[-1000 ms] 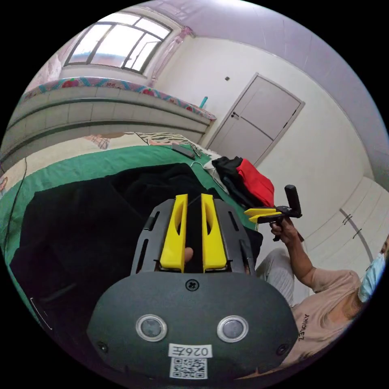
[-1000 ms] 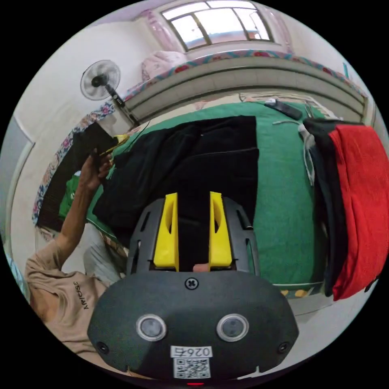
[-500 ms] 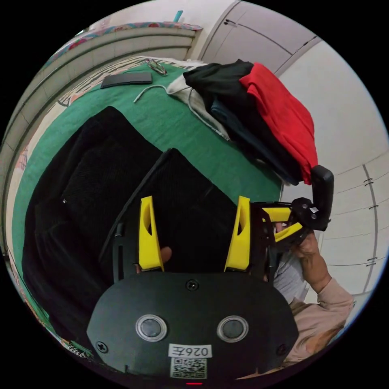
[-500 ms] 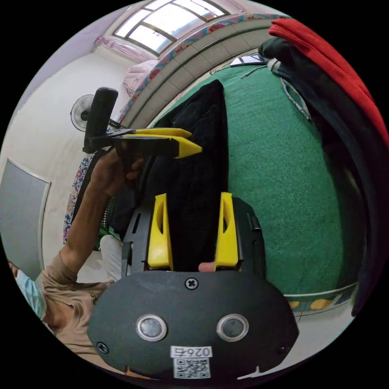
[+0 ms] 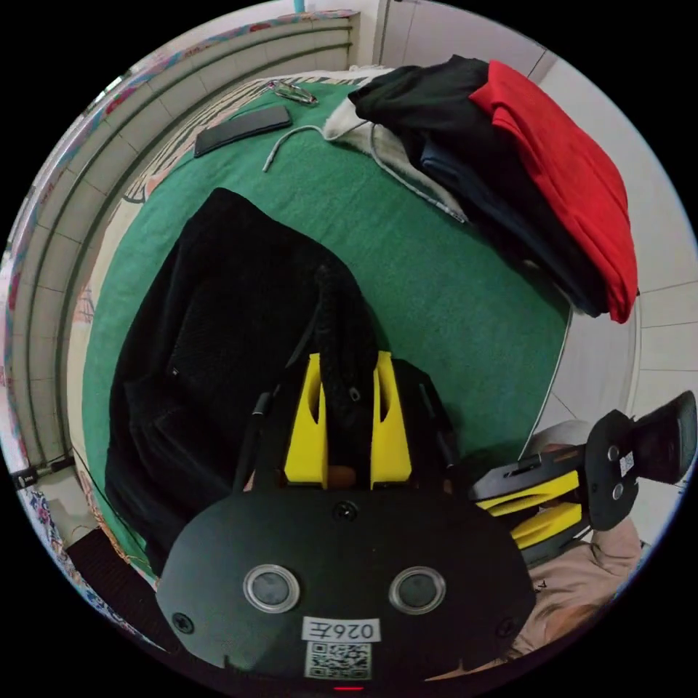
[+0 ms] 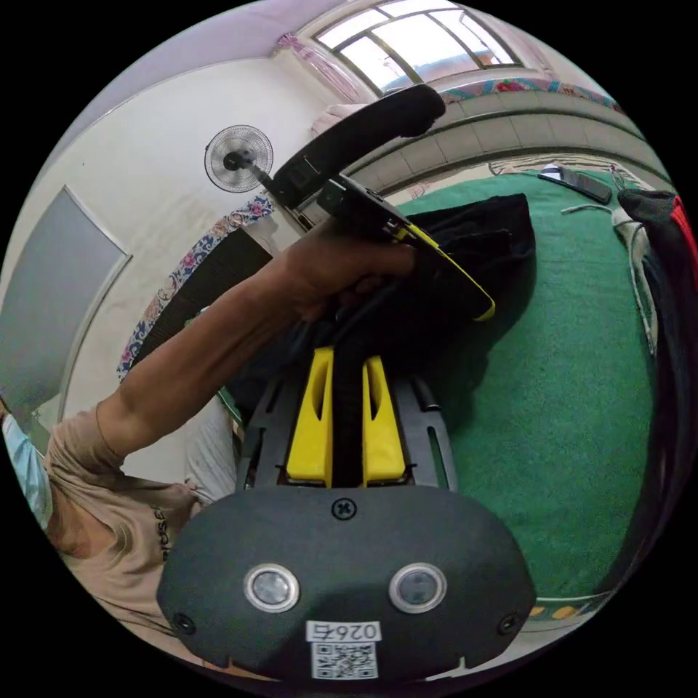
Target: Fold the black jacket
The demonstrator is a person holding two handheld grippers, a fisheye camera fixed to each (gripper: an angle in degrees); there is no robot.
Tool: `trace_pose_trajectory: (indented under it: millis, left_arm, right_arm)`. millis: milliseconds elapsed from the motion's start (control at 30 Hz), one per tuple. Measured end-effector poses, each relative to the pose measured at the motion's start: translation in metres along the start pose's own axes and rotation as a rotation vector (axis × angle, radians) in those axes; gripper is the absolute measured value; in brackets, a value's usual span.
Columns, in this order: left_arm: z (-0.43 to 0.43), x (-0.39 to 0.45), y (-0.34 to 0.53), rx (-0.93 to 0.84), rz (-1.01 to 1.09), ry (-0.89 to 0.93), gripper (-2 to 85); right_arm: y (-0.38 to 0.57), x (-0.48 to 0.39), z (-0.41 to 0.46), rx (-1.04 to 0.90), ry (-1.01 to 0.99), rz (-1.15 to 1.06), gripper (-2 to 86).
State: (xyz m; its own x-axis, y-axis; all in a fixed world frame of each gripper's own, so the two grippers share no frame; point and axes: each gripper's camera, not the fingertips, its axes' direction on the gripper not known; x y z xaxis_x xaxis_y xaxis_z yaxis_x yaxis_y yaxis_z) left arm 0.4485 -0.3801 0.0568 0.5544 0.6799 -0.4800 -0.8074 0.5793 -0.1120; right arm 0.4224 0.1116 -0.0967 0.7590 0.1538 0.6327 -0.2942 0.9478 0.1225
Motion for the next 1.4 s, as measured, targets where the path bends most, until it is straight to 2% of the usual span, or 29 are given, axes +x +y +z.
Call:
trace_pose_trajectory:
  millis: [100, 200, 267, 367, 533, 700, 800, 833, 867, 900, 1000, 1067, 1133, 1233, 1333, 1400]
  left_arm:
    - [-0.016, -0.032, 0.030, 0.092, -0.025, 0.141, 7.8]
    - [-0.050, -0.074, 0.086, 0.281, -0.045, 0.311, 7.6]
    - [-0.086, -0.113, 0.153, 0.468, -0.066, 0.410, 7.5]
    - [-0.129, -0.160, 0.257, 0.664, -0.113, 0.451, 7.4]
    - [-0.162, -0.233, 0.439, 0.844, -0.252, 0.383, 7.6]
    - [-0.106, -0.326, 0.606, 0.957, -0.533, 0.476, 7.5]
    - [-0.025, -0.375, 0.683, 0.987, -0.739, 0.659, 7.4]
    - [0.009, -0.393, 0.703, 0.946, -0.860, 0.823, 7.3]
    - [0.023, -0.404, 0.715, 0.976, -0.854, 0.941, 7.3]
    - [0.023, -0.407, 0.722, 0.997, -0.853, 0.955, 7.3]
    - [-0.010, -0.412, 0.749, 0.972, -0.838, 0.794, 6.6]
    - [-0.040, -0.406, 0.778, 0.964, -0.885, 0.598, 6.2]
    - [-0.063, -0.393, 0.804, 1.061, -0.899, 0.488, 5.3]
    - [-0.100, -0.358, 0.828, 1.182, -0.787, 0.365, 1.2]
    - [-0.125, -0.328, 0.814, 1.123, -0.653, 0.254, -0.6]
    - [-0.128, -0.313, 0.792, 1.024, -0.551, 0.240, -0.8]
  right_arm:
    - [-0.005, -0.014, 0.005, 0.022, -0.041, -0.011, 1.8]
    - [-0.014, -0.042, 0.009, 0.063, -0.108, -0.072, 1.7]
    - [-0.025, -0.070, 0.014, 0.076, -0.150, -0.141, 1.7]
    - [-0.048, -0.132, 0.038, 0.063, -0.212, -0.277, 1.7]
    - [-0.088, -0.242, 0.127, -0.087, -0.267, -0.420, 1.7]
    - [-0.111, -0.316, 0.280, -0.335, -0.277, -0.386, 1.9]
    - [-0.113, -0.325, 0.370, -0.541, -0.255, -0.277, 2.8]
    - [-0.112, -0.325, 0.385, -0.574, -0.253, -0.249, 3.1]
    - [-0.109, -0.324, 0.408, -0.619, -0.265, -0.194, 3.7]
    - [-0.110, -0.323, 0.418, -0.608, -0.291, -0.138, 4.7]
    - [-0.116, -0.333, 0.423, -0.591, -0.298, -0.141, 6.4]
    - [-0.117, -0.345, 0.427, -0.592, -0.289, -0.143, 8.2]
    - [-0.117, -0.368, 0.429, -0.595, -0.272, -0.187, 11.2]
    - [-0.111, -0.415, 0.415, -0.576, -0.247, -0.336, 14.8]
    - [-0.096, -0.444, 0.383, -0.524, -0.311, -0.437, 11.1]
    - [-0.082, -0.440, 0.357, -0.431, -0.231, -0.426, 9.0]
